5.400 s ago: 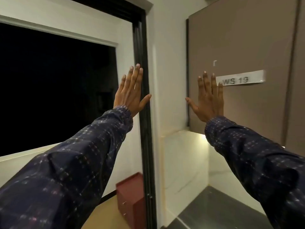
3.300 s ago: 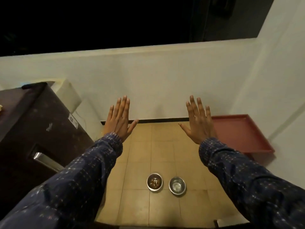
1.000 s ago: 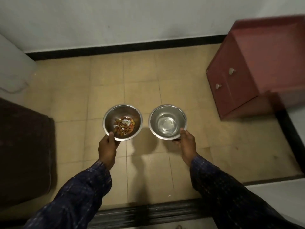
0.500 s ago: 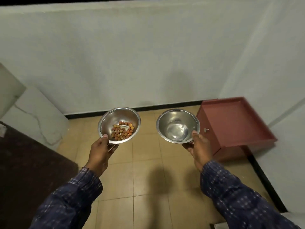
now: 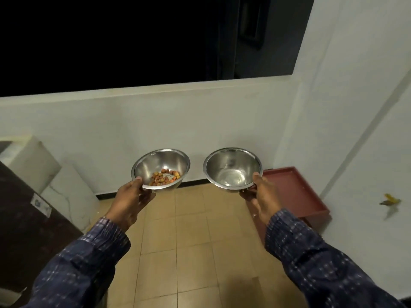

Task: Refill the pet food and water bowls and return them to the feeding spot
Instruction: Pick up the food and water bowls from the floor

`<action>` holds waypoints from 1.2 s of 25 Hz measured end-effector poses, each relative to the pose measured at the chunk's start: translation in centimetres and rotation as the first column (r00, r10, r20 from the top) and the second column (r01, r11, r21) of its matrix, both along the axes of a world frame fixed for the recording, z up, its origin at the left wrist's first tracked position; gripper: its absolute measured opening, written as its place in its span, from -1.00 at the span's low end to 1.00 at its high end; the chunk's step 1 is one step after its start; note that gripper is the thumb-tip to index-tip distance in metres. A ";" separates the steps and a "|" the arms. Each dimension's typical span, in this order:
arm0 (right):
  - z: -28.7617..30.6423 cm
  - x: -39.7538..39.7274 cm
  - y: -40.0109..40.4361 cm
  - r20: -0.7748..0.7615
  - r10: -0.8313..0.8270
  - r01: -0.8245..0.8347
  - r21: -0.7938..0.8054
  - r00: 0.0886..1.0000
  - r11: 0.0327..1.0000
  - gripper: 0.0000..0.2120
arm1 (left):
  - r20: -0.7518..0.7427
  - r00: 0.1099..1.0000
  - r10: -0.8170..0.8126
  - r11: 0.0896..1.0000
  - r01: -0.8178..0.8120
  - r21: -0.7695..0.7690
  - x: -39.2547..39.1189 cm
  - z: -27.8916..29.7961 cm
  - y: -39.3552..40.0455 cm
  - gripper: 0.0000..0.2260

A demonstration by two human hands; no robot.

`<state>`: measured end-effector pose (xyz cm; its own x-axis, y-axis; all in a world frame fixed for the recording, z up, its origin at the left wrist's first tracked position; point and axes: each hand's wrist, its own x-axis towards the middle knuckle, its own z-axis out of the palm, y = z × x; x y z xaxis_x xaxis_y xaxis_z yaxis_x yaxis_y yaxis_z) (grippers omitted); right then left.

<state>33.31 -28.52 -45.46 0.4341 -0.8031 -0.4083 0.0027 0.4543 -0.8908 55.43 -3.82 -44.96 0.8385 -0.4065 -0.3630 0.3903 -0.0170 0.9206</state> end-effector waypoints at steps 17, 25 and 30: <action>14.5 -23.2 21.3 0.096 -0.328 0.335 -0.073 0.940 0.939 -0.81 | 0.056 0.892 -0.448 0.888 0.452 -0.084 -15.6 14.5 10.3 -0.78; 15.3 -42.5 32.6 0.072 -0.596 0.601 -0.090 0.799 0.794 -0.77 | 0.068 0.649 -0.758 0.649 0.760 -0.031 -30.4 12.3 9.5 -0.72; 14.2 -55.3 37.7 0.084 -0.761 0.765 -0.118 0.643 0.634 -0.72 | 0.032 0.430 -0.902 0.422 0.895 -0.144 -43.1 9.8 6.3 -0.77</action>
